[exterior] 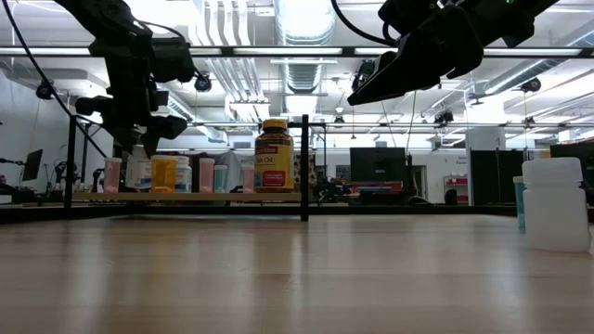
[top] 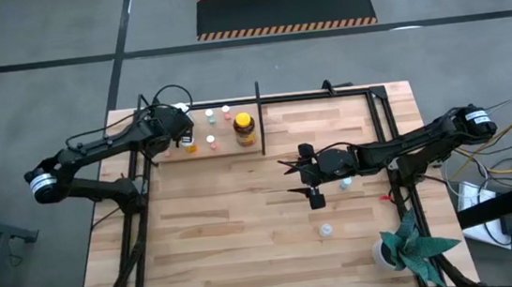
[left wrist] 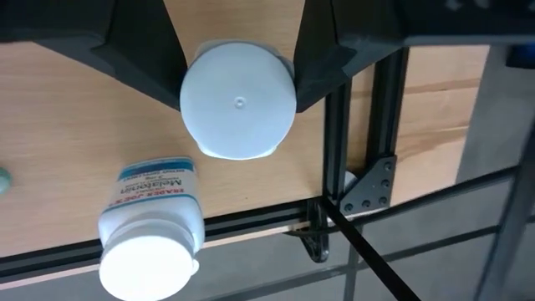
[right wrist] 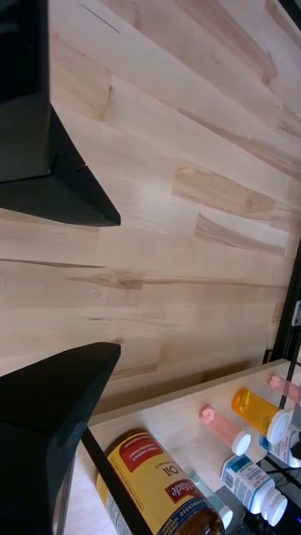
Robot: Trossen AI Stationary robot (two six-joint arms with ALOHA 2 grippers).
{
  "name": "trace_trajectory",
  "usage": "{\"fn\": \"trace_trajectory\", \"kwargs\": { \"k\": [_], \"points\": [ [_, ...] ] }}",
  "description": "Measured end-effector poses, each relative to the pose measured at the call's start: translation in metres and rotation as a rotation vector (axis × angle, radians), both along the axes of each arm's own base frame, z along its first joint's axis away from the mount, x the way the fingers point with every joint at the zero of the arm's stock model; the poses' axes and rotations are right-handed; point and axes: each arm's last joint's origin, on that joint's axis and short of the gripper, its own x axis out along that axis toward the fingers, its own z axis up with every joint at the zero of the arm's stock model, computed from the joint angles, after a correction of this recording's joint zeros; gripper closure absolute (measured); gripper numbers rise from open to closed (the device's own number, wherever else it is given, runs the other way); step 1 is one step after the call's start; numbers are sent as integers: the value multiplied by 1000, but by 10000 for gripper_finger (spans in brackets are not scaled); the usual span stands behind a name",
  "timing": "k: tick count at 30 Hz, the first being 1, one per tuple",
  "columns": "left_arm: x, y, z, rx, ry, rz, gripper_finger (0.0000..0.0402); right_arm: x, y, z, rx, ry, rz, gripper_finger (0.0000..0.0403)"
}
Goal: Pick and place medicine bottles onto shelf by color
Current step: Put the white pill bottle on the shelf
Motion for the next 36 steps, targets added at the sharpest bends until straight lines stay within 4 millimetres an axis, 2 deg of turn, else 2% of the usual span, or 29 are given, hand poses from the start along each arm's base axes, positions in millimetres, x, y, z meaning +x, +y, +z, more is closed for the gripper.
{"fn": "trace_trajectory", "kwargs": {
  "k": [3,9,13,17,26,31,36],
  "points": [
    [0,0,0,-1,-6,-2,200,0,0,0,0,0,0,172],
    [1,0,0,-1,-8,-2,138,0,0,0,0,0,0,172],
    [1,0,0,-2,-6,-4,112,0,0,0,0,0,0,172],
    [1,-1,6,-59,18,-62,107,0,0,0,0,0,0,172],
    [6,0,42,-98,36,-178,107,0,0,0,0,0,0,172],
    [13,1,57,-134,18,-362,133,0,0,0,0,1,0,172],
    [13,1,55,-182,108,-484,228,0,0,0,0,1,0,172]
  ]
}}
